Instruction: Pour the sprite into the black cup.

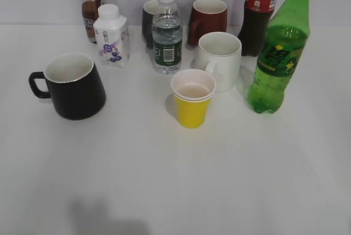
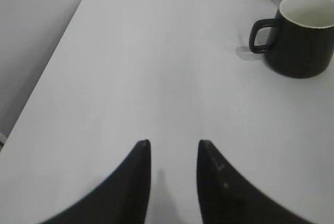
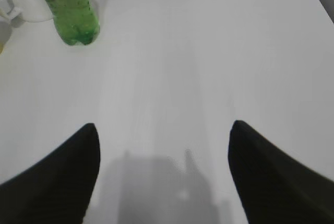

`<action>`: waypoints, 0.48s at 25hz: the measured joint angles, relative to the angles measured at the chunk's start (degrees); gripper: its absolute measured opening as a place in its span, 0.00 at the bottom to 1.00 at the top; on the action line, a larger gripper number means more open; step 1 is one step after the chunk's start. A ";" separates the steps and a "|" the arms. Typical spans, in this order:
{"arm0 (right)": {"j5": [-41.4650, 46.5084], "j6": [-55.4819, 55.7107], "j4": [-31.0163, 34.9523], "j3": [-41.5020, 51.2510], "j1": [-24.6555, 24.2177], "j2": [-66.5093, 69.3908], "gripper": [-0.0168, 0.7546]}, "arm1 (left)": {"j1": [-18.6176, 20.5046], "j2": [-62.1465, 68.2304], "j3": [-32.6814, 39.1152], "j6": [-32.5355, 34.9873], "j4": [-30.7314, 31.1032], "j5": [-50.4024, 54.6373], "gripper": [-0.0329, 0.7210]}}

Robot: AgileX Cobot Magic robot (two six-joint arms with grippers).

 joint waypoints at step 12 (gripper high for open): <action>0.00 0.06 0.00 0.00 0.00 0.00 0.76 | 0.00 0.00 0.00 0.00 0.00 0.00 0.36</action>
